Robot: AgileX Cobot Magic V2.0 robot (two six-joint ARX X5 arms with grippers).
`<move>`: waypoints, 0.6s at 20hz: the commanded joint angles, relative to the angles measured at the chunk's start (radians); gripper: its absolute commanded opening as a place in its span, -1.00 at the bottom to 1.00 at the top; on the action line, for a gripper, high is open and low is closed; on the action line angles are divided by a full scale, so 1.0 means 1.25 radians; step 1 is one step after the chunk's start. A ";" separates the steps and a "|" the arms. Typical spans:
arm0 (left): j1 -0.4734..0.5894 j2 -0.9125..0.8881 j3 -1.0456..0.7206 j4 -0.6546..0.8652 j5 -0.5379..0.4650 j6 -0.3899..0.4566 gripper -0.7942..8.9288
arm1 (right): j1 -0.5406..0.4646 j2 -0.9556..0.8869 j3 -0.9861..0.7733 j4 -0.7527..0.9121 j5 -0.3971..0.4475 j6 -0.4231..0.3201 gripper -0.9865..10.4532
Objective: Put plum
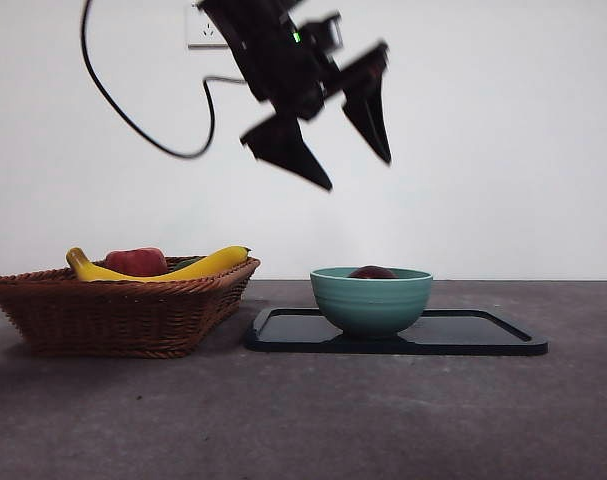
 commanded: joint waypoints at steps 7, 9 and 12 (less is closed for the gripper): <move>-0.036 0.128 0.024 0.020 -0.043 0.045 0.00 | 0.004 0.003 0.006 -0.011 -0.002 0.010 -0.52; -0.041 0.141 0.024 0.025 -0.051 0.050 0.00 | 0.004 0.003 0.006 -0.012 -0.002 0.013 -0.52; -0.049 0.151 0.024 0.027 -0.088 0.069 0.00 | 0.004 0.003 0.006 -0.013 -0.002 0.015 -0.52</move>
